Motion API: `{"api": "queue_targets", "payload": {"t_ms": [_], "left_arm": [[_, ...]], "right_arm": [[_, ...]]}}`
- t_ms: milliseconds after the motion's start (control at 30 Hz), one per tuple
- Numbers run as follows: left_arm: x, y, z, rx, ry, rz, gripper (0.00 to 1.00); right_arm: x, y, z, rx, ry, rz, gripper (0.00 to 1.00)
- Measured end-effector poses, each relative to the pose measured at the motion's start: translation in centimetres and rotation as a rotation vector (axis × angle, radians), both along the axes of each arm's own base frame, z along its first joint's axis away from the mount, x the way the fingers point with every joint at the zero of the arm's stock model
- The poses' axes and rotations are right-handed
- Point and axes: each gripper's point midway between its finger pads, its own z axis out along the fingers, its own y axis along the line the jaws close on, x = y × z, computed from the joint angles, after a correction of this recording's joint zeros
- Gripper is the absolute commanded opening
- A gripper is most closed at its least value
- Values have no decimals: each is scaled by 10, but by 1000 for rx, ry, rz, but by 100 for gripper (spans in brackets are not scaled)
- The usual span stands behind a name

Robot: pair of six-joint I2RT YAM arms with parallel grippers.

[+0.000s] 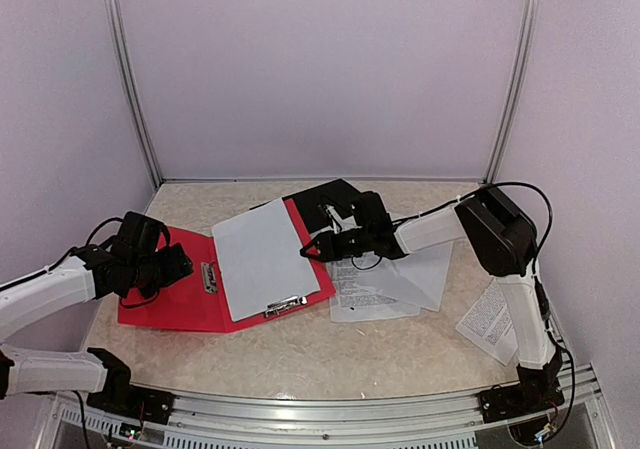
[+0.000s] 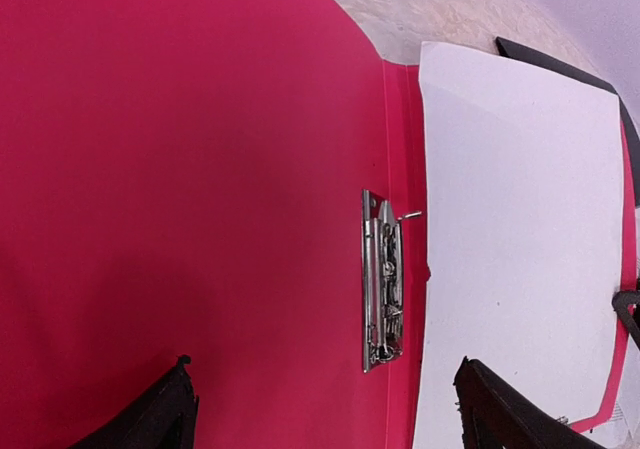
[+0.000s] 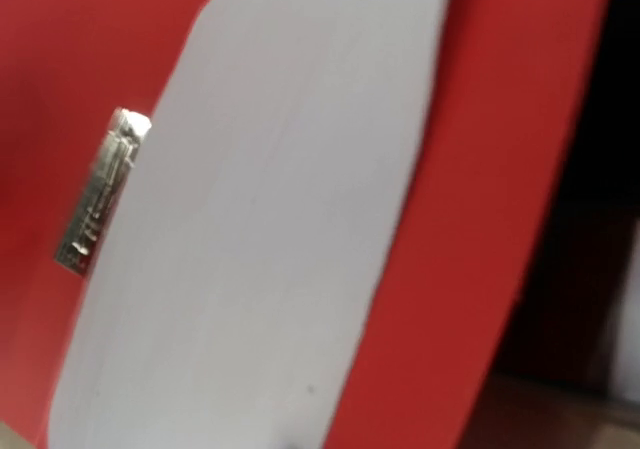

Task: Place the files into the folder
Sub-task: Pick up the folder with some files from the center of the board, then place the folder with some files at the center of the board.

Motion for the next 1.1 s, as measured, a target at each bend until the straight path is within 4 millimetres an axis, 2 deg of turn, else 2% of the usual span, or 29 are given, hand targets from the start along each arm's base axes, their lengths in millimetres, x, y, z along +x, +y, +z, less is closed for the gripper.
{"api": "queue_targets", "payload": {"t_ms": [67, 300, 433, 567, 667, 767, 900, 1100], "left_arm": [[1, -1, 1, -2, -5, -3, 86], [7, -8, 7, -8, -37, -55, 91], [15, -22, 17, -15, -87, -144, 91], [26, -41, 34, -25, -160, -265, 87], [34, -59, 44, -51, -198, -353, 83], [38, -79, 42, -79, -208, -457, 81], [34, -113, 23, -62, -176, -627, 78], [31, -184, 1, 21, -120, -894, 61]], "right_arm": [[-2, 2, 3, 29, 17, 3, 1], [-11, -6, 1, 1, 55, 3, 0], [-16, -18, 25, -48, 14, 18, 0], [-27, -37, 60, -131, -52, 32, 0], [-36, -55, 77, -202, -86, 40, 0], [-46, -77, 81, -288, -101, 47, 0], [-60, -101, 74, -376, -95, 67, 0], [-75, -125, 55, -482, -87, 128, 0]]}}
